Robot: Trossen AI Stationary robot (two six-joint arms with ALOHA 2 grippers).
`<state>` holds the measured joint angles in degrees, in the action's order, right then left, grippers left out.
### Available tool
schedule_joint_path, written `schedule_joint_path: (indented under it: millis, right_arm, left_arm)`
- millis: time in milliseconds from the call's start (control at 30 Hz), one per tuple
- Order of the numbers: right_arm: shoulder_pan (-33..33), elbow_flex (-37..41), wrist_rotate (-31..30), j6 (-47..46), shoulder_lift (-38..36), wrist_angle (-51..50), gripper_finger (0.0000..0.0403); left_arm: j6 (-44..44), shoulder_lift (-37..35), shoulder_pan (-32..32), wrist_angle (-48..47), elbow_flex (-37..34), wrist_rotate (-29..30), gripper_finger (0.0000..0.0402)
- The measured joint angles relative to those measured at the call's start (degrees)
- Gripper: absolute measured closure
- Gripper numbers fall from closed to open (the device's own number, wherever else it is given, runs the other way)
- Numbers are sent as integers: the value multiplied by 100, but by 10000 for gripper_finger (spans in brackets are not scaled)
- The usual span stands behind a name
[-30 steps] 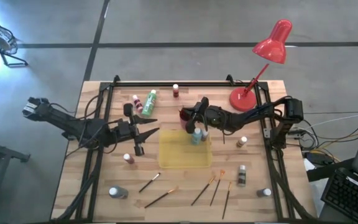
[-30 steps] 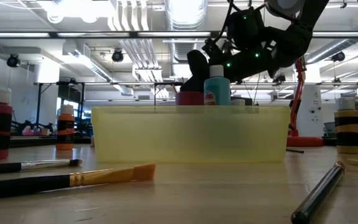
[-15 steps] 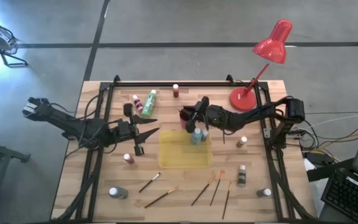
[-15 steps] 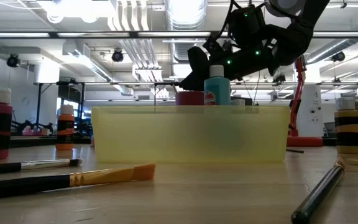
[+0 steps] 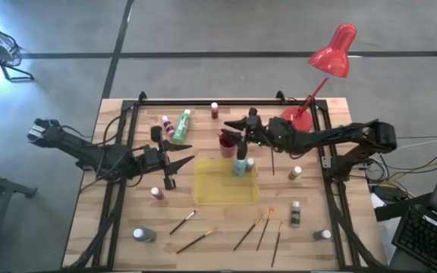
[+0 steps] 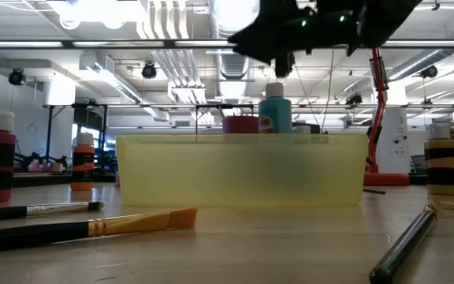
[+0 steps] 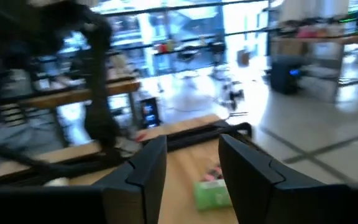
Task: Pick & Place Paint Supplies
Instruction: Adjust the large light blue paint bottle in the yellow bin
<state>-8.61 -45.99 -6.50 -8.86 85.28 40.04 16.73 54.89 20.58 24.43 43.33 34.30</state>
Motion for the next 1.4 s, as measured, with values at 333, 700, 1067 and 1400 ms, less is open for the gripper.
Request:
schedule_joint_path:
  millis: [333,700,1067,1400]
  right_arm:
    - [1292,-319,276,-59,-1327,-2895,361]
    - [2764,-259,-1291,-991,-588,-3820,395]
    - [2451,-252,-1620,-1584,632,-3796,395]
    - [2351,-250,-2481,-1710,937,-3856,395]
  left_arm:
    - [11,0,0,-2,-20,2,257]
    - [15,0,2,2,-18,2,257]
    - [17,0,0,0,-24,2,257]
    - [20,0,0,-1,-26,2,257]
